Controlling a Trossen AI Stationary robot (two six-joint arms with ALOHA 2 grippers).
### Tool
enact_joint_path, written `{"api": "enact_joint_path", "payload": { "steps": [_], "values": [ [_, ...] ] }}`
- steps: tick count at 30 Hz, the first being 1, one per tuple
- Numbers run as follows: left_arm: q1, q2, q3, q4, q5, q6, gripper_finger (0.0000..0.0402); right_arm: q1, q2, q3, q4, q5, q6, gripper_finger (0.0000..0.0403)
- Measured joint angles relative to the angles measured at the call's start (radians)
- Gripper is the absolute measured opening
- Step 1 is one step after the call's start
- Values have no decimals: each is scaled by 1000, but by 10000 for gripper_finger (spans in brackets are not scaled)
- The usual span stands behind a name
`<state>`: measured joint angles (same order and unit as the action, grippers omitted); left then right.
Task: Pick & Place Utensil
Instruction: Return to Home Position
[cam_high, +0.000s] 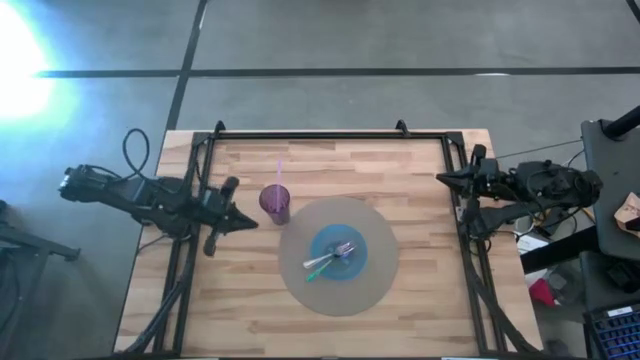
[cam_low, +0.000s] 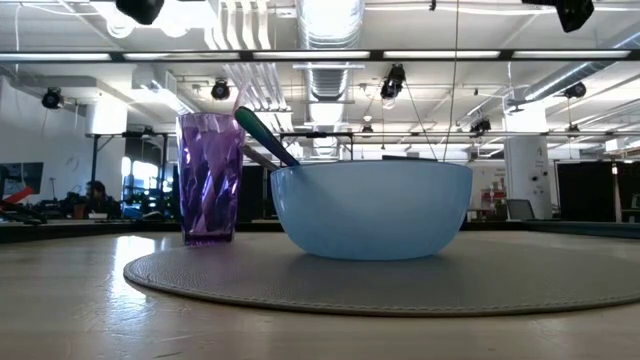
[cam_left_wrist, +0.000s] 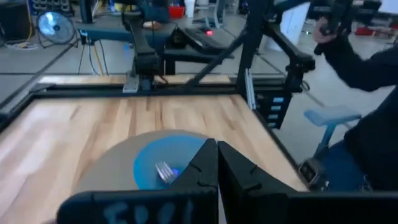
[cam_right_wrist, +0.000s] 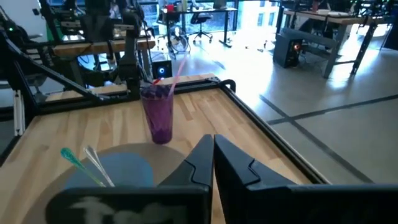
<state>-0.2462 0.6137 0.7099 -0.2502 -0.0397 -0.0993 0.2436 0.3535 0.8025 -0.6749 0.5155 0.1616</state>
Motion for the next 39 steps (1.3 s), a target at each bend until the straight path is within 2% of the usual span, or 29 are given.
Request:
{"api": "enact_joint_path", "payload": {
  "steps": [4, 13, 17, 20, 30, 39],
  "values": [
    [1, -55, -108, 53, 0, -8, 0, 0, -46, -45, 16, -45, 1, 8],
    [1, -256, -370, 239, 2, -23, 0, 0, -122, -206, 246, -112, -38, 8],
    [1, -356, -453, 251, 4, -52, 0, 0, -132, -270, 315, -151, -71, 8],
    [1, -426, -502, 251, 5, -57, 0, 0, -129, -323, 390, -188, -91, 8],
    [1, -612, -622, 274, 5, -9, 0, 0, -132, -468, 544, -187, -92, 8],
    [2, -613, -700, 321, 16, 11, 0, 0, -150, -608, 663, -214, -140, 8]
  ]
}}
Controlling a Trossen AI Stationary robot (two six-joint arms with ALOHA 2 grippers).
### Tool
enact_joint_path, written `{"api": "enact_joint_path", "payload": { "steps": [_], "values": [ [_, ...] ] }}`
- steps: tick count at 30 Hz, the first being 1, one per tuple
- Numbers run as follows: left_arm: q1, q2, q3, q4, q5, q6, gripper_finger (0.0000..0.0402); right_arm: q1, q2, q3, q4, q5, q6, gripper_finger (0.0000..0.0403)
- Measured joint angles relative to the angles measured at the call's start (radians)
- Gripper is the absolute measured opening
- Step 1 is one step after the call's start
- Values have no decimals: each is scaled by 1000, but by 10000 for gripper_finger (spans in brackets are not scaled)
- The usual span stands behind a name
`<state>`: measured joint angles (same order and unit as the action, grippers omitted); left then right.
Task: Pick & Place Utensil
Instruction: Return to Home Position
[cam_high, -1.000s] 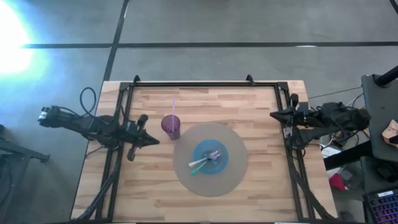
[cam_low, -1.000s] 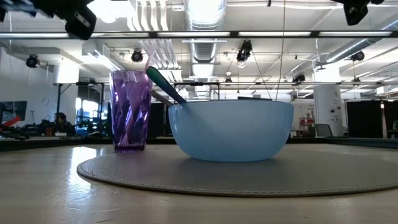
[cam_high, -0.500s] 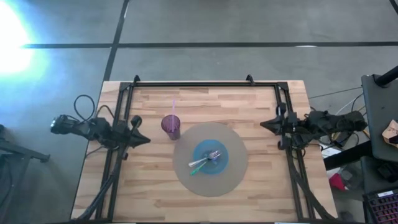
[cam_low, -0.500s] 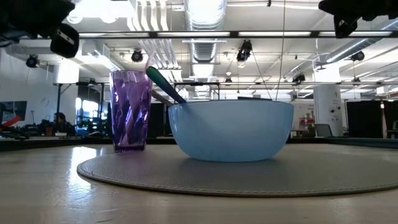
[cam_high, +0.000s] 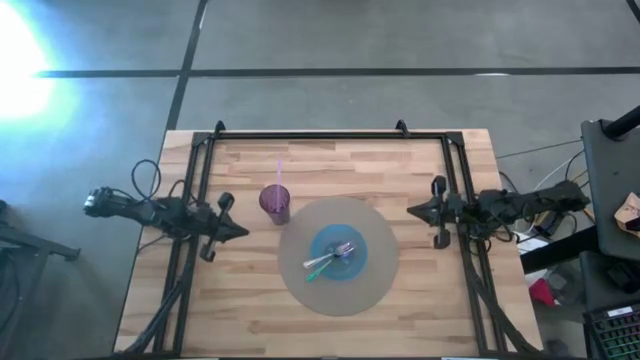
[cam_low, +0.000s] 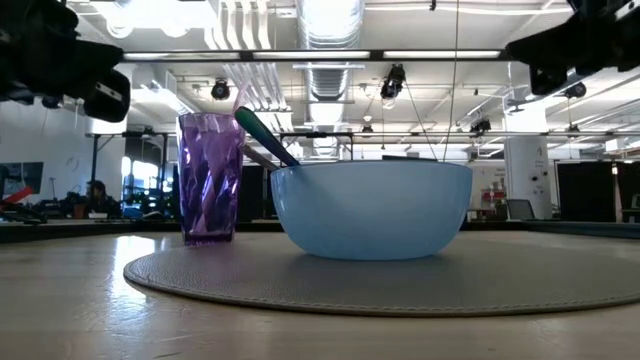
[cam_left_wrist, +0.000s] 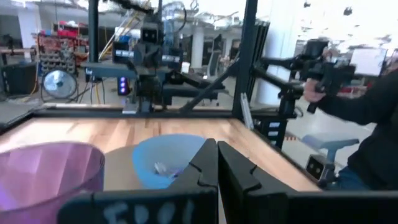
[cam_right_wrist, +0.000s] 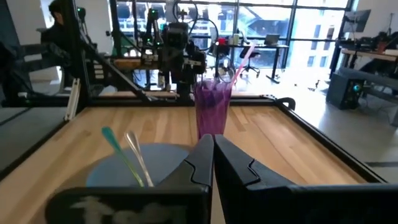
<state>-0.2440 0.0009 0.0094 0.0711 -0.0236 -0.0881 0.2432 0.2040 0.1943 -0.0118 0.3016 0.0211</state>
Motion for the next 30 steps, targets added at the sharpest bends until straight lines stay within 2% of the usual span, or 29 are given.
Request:
{"api": "enact_joint_path", "payload": {
  "steps": [12, 22, 30],
  "values": [
    [0, -1, -1, 24, 3, 38, 0, -2, -204, -68, 7, 4, -61, 8],
    [0, 8, -2, 10, -4, 34, 0, -1, -191, -186, 65, -14, 4, 8],
    [0, 18, -1, 1, -4, 25, 0, -1, -173, -186, 70, -41, 21, 9]
  ]
}}
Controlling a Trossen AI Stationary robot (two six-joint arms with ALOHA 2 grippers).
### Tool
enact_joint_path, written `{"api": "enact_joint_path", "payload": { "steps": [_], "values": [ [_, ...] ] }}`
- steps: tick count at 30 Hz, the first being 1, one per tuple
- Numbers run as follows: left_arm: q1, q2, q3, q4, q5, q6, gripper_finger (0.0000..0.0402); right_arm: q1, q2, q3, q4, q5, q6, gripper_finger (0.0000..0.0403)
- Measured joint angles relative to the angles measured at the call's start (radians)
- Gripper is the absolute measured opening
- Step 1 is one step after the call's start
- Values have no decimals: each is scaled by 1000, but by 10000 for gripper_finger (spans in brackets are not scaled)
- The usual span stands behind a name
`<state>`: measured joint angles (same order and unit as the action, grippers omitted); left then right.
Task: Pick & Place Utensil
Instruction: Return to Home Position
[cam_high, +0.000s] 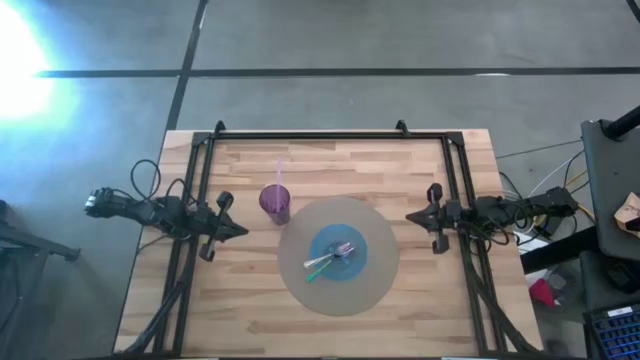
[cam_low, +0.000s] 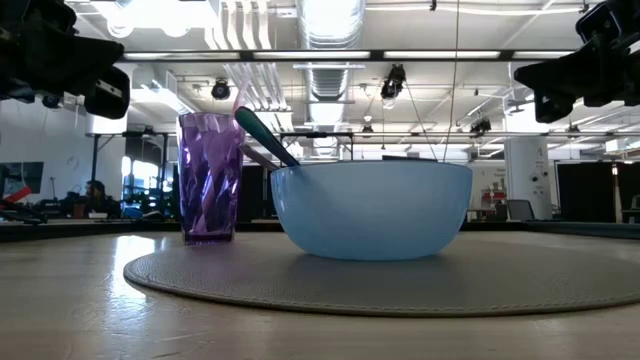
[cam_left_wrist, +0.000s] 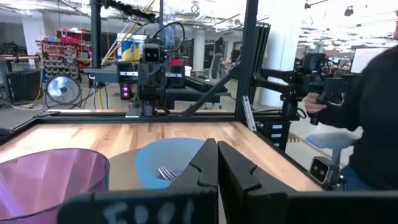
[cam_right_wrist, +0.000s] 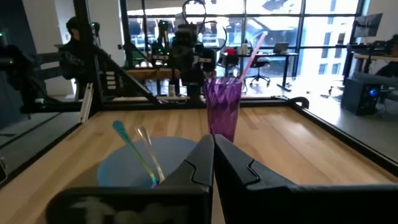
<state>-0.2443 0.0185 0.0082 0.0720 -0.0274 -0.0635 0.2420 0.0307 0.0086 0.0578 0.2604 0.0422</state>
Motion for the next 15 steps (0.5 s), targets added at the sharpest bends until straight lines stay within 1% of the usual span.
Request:
{"api": "enact_joint_path", "payload": {
  "steps": [15],
  "values": [
    [0, 4, 0, -1, 0, 0, 0, 0, 6, 0, -1, 1, 7, 9]
  ]
}}
